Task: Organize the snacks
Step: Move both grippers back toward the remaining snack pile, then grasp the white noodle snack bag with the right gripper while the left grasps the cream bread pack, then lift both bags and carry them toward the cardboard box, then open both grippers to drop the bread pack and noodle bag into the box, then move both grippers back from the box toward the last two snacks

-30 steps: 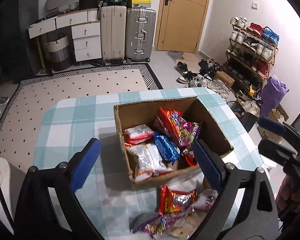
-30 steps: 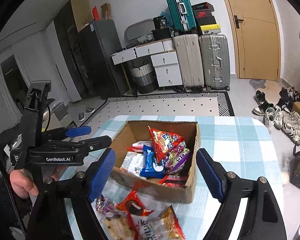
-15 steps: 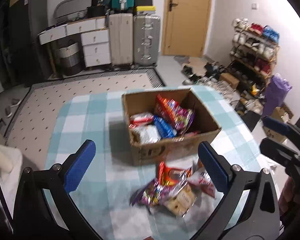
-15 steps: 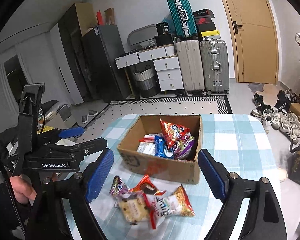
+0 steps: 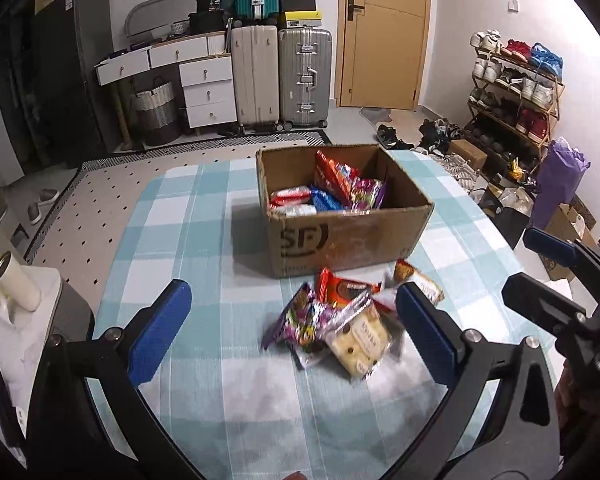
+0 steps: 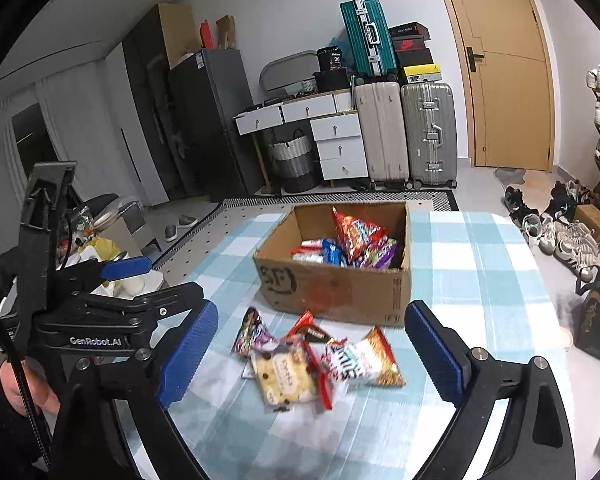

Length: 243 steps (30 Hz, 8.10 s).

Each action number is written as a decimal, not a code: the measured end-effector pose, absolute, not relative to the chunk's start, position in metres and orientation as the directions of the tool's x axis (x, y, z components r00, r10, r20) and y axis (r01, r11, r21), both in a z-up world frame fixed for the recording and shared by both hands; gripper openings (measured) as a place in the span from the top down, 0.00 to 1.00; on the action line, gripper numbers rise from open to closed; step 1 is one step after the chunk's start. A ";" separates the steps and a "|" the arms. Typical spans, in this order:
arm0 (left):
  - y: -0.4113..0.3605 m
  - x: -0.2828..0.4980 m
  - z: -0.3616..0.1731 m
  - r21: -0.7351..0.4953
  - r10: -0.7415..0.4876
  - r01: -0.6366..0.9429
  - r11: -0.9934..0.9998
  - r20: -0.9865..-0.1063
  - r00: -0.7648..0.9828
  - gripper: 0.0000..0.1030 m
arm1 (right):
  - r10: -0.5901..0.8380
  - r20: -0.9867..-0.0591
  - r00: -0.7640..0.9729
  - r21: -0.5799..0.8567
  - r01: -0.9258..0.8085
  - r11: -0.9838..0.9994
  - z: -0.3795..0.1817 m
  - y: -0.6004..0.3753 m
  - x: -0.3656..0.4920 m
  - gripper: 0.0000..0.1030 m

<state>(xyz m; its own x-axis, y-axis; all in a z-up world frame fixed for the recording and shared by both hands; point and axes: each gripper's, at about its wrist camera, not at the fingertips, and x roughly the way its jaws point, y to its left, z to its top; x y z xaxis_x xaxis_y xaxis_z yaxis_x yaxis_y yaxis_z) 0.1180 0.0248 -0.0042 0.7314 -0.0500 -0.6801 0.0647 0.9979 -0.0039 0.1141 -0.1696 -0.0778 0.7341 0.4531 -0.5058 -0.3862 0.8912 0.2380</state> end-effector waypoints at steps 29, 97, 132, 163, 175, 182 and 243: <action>0.019 0.124 -0.099 -0.125 -0.134 0.061 0.990 -0.741 0.658 0.01 | 0.414 -0.631 0.656 0.291 -0.294 0.910 -0.181 -0.173 0.127 0.04; -0.011 0.163 -0.158 -0.270 -0.185 -0.079 0.960 -0.818 0.545 0.01 | 0.630 -0.489 0.603 0.535 -0.364 0.763 -0.203 -0.232 0.137 0.45; -0.001 0.167 -0.169 -0.167 -0.090 -0.101 0.981 -0.845 0.527 0.46 | 0.619 -0.472 0.627 0.553 -0.337 0.762 -0.200 -0.240 0.107 0.45; 0.029 0.137 -0.048 -0.125 -0.103 0.019 0.992 -0.710 0.696 0.45 | 0.596 -0.481 0.643 0.457 -0.396 0.796 -0.133 -0.194 0.136 0.44; 0.031 0.175 0.014 -0.094 -0.119 0.074 0.993 -0.680 0.724 0.45 | 0.595 -0.456 0.661 0.398 -0.446 0.801 -0.067 -0.183 0.181 0.44; 0.024 0.203 0.039 -0.094 -0.140 0.104 0.990 -0.682 0.717 0.45 | 0.553 -0.492 0.672 0.381 -0.405 0.831 -0.050 -0.180 0.211 0.45; 0.034 0.357 -0.031 -0.063 -0.108 0.094 0.994 -0.758 0.644 0.21 | 0.493 -0.529 0.691 0.347 -0.354 0.869 -0.092 -0.189 0.317 0.28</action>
